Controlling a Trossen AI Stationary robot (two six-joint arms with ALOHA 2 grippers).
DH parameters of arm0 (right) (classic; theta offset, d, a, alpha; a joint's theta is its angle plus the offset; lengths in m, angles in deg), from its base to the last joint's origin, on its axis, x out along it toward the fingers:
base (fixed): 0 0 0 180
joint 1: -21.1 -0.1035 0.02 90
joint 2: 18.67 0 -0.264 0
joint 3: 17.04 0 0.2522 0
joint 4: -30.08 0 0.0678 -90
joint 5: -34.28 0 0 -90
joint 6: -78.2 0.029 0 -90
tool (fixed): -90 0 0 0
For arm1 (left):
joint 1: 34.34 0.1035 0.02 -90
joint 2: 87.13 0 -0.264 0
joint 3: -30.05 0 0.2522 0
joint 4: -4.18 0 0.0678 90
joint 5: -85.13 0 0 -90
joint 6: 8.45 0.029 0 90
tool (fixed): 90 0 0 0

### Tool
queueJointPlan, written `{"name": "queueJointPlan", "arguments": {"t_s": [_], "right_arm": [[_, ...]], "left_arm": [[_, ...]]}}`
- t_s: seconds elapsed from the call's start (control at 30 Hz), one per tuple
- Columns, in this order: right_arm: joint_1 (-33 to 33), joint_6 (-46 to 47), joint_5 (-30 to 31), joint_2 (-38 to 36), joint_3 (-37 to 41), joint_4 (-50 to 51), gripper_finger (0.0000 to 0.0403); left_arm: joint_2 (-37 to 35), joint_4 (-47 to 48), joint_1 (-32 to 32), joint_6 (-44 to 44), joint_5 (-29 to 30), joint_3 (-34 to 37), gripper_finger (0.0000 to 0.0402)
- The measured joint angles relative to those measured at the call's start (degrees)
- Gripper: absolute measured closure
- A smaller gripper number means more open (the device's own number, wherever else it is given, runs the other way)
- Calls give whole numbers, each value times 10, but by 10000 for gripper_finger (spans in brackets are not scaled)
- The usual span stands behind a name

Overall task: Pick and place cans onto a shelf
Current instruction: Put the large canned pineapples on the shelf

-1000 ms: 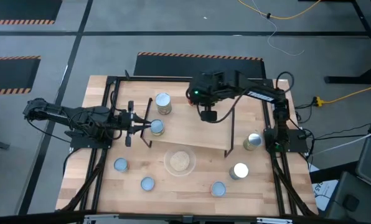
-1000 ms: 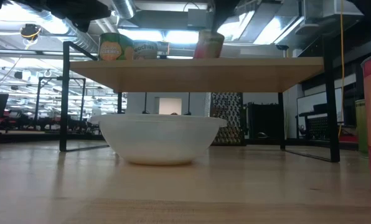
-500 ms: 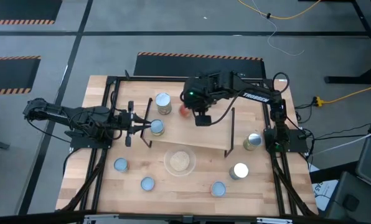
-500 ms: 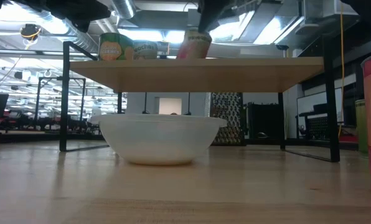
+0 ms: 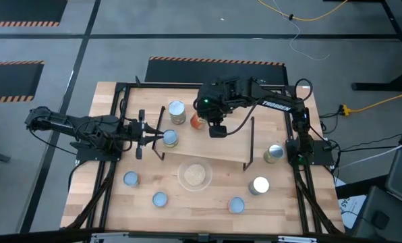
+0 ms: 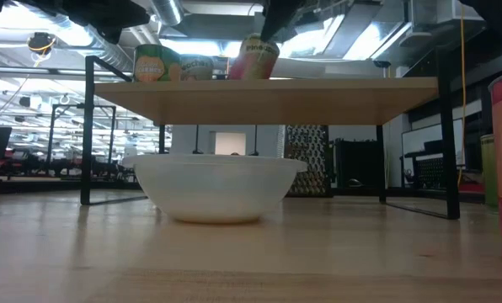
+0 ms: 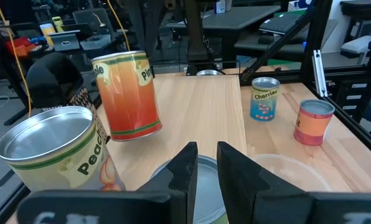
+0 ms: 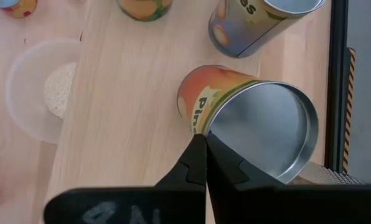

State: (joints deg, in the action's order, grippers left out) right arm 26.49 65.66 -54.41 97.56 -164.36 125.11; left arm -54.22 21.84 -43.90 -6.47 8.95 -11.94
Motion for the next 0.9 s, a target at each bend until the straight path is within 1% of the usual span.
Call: {"name": "queueJointPlan", "arguments": {"t_s": [0.53, 0.9], "right_arm": [[-1, 0, 0, 21, 0, 7, 402], [-1, 0, 1, 21, 0, 7, 391]], "left_arm": [[0, 2, 0, 0, 0, 0, 347], [0, 4, 0, 0, 0, 0, 347]]}}
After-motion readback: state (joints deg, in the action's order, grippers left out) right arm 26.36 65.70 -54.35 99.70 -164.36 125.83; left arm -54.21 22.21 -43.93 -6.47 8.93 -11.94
